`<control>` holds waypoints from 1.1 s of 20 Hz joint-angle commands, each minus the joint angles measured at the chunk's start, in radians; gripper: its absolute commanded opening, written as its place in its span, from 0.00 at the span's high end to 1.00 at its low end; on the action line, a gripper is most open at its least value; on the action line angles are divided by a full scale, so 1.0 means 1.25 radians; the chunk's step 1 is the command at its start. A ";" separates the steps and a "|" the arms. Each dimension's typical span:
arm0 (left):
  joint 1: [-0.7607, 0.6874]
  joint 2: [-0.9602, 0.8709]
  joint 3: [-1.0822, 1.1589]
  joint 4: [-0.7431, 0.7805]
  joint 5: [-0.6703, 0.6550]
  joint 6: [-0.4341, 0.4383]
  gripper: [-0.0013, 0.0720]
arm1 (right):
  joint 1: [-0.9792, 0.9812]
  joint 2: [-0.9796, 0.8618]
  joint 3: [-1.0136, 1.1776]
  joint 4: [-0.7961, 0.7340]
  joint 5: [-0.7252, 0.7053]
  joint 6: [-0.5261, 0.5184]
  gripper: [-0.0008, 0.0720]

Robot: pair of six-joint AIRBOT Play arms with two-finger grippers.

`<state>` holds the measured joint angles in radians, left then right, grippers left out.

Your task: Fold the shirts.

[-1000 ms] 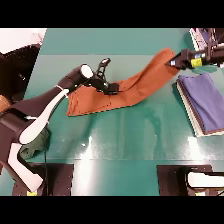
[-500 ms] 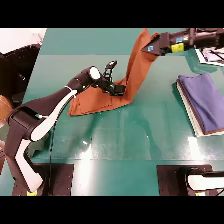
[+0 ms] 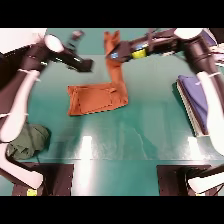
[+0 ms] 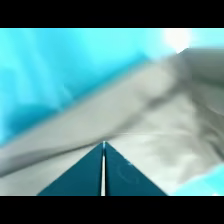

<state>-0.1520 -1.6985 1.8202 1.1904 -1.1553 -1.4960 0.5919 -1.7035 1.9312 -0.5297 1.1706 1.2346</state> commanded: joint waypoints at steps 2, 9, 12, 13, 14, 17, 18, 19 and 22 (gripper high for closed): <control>0.200 0.154 0.006 0.079 -0.034 -0.006 0.95 | 0.168 -0.104 0.006 0.061 -0.198 -0.076 0.83; 0.277 0.201 0.006 0.069 -0.083 0.000 0.95 | 0.132 -0.118 0.005 -0.087 -0.112 -0.021 0.37; 0.273 0.200 0.006 0.038 -0.095 0.009 0.95 | 0.024 -0.074 -0.068 -0.167 -0.036 0.033 0.37; 0.273 0.200 0.006 0.033 -0.099 0.009 0.95 | -0.020 -0.054 -0.119 -0.165 -0.021 0.036 0.37; 0.273 0.200 0.006 0.023 -0.103 0.009 0.95 | -0.060 -0.036 -0.174 -0.166 -0.014 0.048 0.37; 0.273 0.200 0.006 0.013 -0.109 0.009 0.95 | -0.180 0.001 -0.335 -0.162 -0.012 0.058 0.36; 0.273 0.200 0.006 0.004 -0.109 0.009 0.95 | -0.208 0.000 -0.374 -0.156 -0.009 0.074 0.23; 0.273 0.200 0.006 -0.001 -0.109 0.009 0.95 | -0.229 -0.003 -0.404 -0.157 -0.015 0.083 0.15; 0.273 0.200 0.006 -0.002 -0.108 0.009 0.95 | -0.243 -0.047 -0.447 -0.109 -0.023 0.082 0.15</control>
<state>0.1875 -1.4487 1.8271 1.1992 -1.2873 -1.4849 0.3347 -1.7363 1.4513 -0.7094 1.1389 1.3228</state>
